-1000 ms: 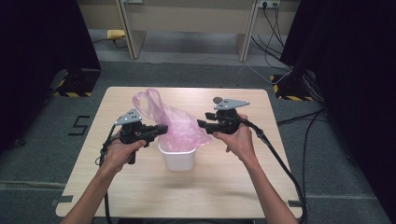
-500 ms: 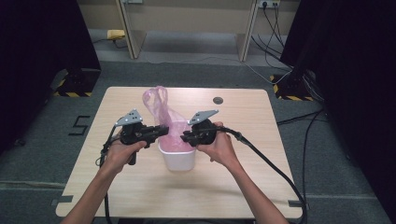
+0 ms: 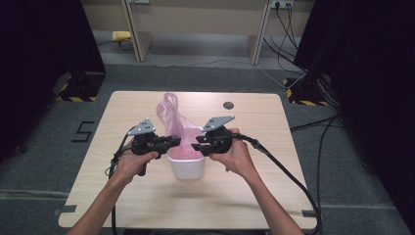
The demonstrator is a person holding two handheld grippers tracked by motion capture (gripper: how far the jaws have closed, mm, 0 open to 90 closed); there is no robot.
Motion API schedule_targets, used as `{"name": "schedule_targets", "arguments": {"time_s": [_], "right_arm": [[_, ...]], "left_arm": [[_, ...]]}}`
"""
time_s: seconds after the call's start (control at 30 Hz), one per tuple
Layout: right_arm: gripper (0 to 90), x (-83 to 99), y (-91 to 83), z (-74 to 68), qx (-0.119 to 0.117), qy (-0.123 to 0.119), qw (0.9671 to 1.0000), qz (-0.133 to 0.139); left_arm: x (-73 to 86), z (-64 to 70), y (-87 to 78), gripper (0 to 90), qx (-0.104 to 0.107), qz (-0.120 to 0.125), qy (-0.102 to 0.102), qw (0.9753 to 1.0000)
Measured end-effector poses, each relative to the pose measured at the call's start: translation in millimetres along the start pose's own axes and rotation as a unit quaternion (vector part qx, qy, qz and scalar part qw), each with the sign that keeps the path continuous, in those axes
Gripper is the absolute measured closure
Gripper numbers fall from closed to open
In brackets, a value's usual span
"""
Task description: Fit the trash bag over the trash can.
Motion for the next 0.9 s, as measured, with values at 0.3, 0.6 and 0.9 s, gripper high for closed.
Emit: {"name": "schedule_targets", "arguments": {"time_s": [0.3, 0.6, 0.9], "right_arm": [[56.7, -15.9, 5.5, 23.0, 0.041, 0.025, 0.9981, 0.037], [57.5, -32.6, 33.3, 42.0, 0.04, 0.043, 0.9975, 0.04], [82.8, -26.2, 38.9, 43.5, 0.029, 0.012, 0.9991, 0.028]], "left_arm": [[4.8, -0.5, 0.9, 78.4, 0.001, -0.006, 0.002, 1.0], [4.4, -0.7, -0.1, 76.4, 0.003, -0.004, 0.002, 1.0], [1.7, -2.0, -10.1, 59.2, 0.002, 0.003, -0.005, 1.0]]}}
Point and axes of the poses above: each handheld gripper's, and its own axes: y roughly forward along the jaws, x roughly out of its underside, z roughly to its right, the point moved 5 cm from there along y, roughly forward along the jaws, and after that the axes turned 4 degrees about z, right-handed, at the moved point
